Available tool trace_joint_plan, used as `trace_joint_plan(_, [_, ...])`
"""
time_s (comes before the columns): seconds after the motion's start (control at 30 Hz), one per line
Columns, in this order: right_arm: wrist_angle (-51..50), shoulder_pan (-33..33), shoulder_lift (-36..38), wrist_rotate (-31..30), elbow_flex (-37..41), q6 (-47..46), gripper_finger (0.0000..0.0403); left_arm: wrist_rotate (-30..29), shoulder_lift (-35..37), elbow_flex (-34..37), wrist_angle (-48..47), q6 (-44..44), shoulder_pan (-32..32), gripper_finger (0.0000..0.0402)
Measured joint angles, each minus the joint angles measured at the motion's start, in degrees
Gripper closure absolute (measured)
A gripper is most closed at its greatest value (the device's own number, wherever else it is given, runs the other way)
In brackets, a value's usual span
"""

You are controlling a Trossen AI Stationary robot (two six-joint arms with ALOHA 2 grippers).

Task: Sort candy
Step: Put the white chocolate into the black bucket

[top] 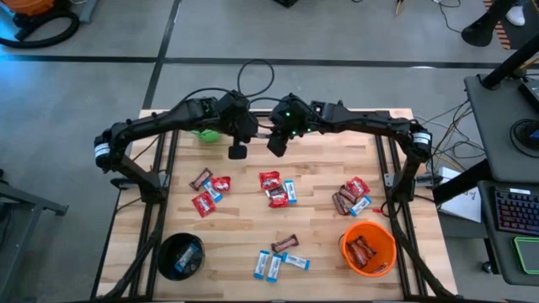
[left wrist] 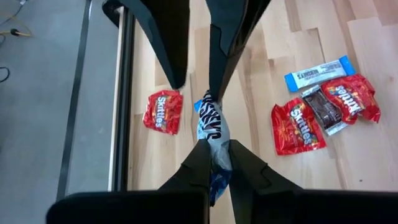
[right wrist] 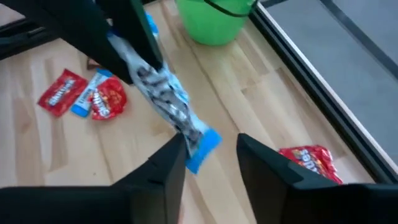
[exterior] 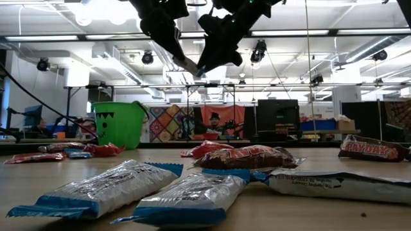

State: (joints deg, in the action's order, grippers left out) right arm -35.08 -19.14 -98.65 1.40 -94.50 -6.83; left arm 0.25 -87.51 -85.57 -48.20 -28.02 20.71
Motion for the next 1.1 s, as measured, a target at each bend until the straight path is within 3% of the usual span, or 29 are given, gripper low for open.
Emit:
trace_joint_plan(0.2, [-6.6,-0.8,0.1,-4.9,0.0,0.3,0.0234,-2.5,2.2,0.1,-4.1,0.0,1.1,0.0401])
trace_joint_plan(0.4, [-13.9,-1.5,0.1,-4.8,0.0,-0.7,0.0232,-2.7,6.7,0.1,-15.6,3.1,1.5,0.0401])
trace_joint_plan(0.57, [-17.2,-1.5,0.1,-4.7,0.0,-2.2,0.0245,-1.9,13.3,0.8,-30.2,12.4,1.0,0.0401])
trace_joint_plan(0.7, [-17.4,-1.5,0.1,-4.6,0.3,-2.5,0.0255,2.9,21.2,4.0,-34.6,23.9,-1.5,0.0401])
trace_joint_plan(0.9, [-16.8,-1.5,0.1,-4.5,0.4,-3.8,0.0266,7.5,32.2,11.8,-34.2,42.9,-10.9,0.0401])
trace_joint_plan(1.1, [-18.0,-1.5,0.1,-4.4,0.4,-6.2,0.0266,7.6,36.1,16.8,-33.8,61.2,-27.5,0.0401])
